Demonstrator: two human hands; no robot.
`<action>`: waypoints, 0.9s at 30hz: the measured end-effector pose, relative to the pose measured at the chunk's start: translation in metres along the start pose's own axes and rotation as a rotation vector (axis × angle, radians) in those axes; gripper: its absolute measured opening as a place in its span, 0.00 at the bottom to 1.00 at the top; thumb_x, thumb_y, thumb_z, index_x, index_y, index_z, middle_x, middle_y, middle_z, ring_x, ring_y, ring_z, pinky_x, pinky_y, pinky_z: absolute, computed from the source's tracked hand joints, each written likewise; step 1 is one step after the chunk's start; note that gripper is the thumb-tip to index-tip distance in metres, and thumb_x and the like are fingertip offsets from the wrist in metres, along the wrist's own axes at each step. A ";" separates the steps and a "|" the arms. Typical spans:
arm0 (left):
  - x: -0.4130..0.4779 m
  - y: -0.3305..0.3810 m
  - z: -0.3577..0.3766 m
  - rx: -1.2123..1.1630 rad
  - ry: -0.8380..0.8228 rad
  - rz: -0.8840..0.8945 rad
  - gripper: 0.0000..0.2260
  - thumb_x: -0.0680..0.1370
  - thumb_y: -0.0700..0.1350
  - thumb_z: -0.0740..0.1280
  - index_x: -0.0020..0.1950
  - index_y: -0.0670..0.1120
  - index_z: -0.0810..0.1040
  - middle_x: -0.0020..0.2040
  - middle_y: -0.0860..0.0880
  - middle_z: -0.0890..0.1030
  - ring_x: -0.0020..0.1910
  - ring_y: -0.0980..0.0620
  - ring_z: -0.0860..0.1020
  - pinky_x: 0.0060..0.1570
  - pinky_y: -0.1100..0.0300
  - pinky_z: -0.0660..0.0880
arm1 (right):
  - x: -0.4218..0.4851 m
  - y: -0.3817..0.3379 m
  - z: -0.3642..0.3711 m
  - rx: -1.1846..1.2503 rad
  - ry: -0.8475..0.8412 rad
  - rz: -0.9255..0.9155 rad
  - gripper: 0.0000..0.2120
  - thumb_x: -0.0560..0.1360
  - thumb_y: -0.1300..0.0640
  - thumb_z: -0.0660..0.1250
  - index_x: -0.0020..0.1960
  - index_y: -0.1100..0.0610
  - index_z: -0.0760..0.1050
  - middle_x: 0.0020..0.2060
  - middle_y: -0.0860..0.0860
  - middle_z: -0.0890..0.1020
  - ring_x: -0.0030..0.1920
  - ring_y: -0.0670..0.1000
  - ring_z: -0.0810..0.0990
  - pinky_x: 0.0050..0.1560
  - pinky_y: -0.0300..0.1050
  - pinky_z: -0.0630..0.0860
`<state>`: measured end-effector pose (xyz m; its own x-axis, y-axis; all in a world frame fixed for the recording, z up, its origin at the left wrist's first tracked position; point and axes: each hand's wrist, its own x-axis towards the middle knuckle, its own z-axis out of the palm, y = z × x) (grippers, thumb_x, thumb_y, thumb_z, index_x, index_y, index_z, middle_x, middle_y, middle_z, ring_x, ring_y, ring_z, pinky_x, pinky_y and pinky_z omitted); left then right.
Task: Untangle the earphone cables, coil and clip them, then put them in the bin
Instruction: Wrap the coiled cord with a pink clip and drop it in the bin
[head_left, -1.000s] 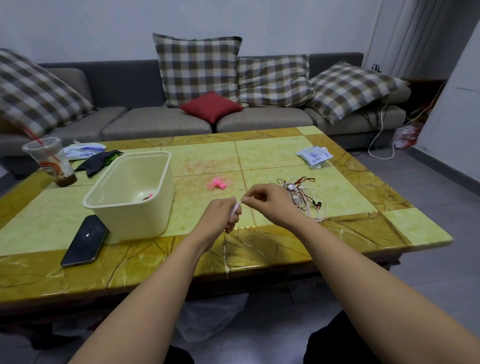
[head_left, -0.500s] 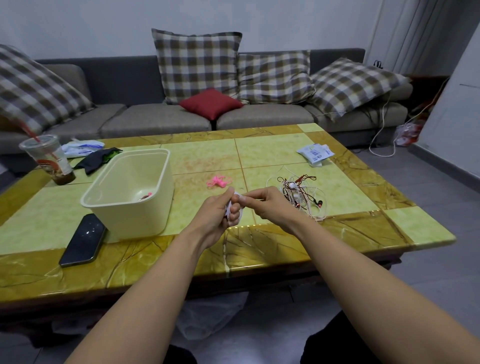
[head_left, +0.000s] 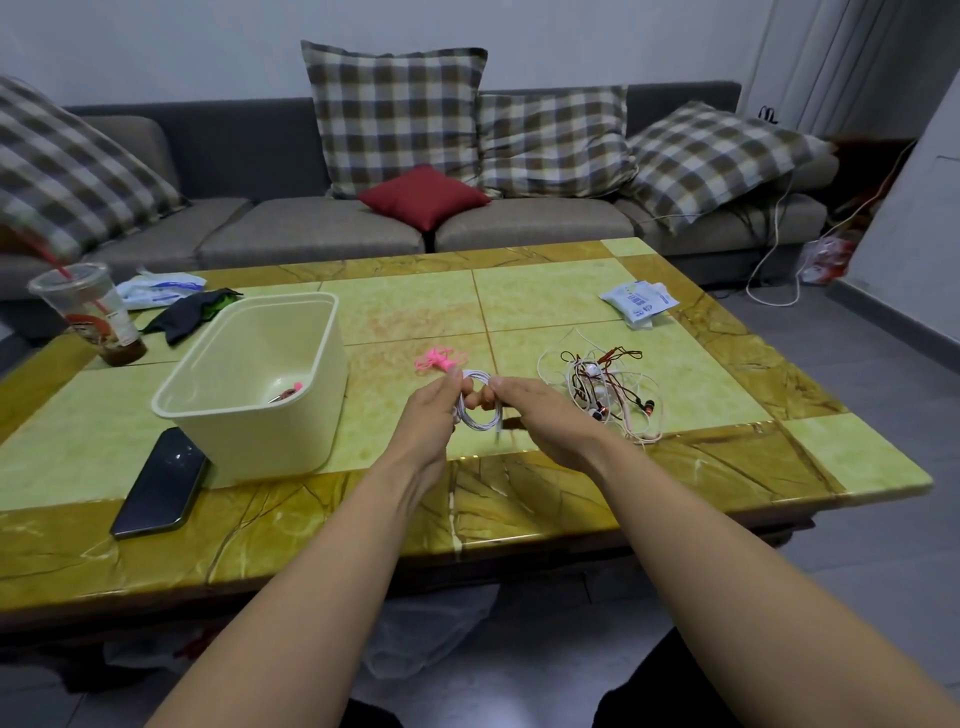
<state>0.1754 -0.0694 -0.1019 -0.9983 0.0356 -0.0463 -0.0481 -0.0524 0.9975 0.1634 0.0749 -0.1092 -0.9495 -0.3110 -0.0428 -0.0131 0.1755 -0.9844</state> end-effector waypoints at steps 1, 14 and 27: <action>0.002 -0.001 -0.002 -0.035 0.007 -0.023 0.15 0.84 0.51 0.55 0.41 0.48 0.73 0.32 0.55 0.73 0.27 0.61 0.69 0.40 0.59 0.62 | 0.002 0.003 0.001 0.066 -0.039 0.037 0.16 0.85 0.52 0.52 0.42 0.51 0.72 0.51 0.50 0.79 0.52 0.47 0.74 0.55 0.46 0.69; 0.018 -0.008 -0.029 -0.037 -0.222 -0.198 0.19 0.84 0.55 0.53 0.38 0.47 0.73 0.25 0.54 0.66 0.29 0.55 0.61 0.33 0.60 0.60 | 0.026 0.015 0.004 -0.027 -0.042 0.014 0.14 0.83 0.55 0.54 0.39 0.51 0.69 0.43 0.47 0.73 0.48 0.48 0.69 0.52 0.45 0.64; 0.071 -0.030 -0.036 -0.475 0.064 -0.266 0.12 0.83 0.46 0.59 0.46 0.40 0.75 0.29 0.51 0.69 0.22 0.59 0.66 0.24 0.70 0.66 | 0.102 0.023 0.006 -0.092 -0.173 0.168 0.14 0.83 0.52 0.57 0.46 0.57 0.77 0.43 0.51 0.75 0.46 0.49 0.69 0.48 0.44 0.66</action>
<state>0.1046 -0.1010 -0.1370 -0.9489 0.0487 -0.3118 -0.2940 -0.4951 0.8176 0.0684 0.0420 -0.1372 -0.8730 -0.4243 -0.2405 0.1042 0.3196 -0.9418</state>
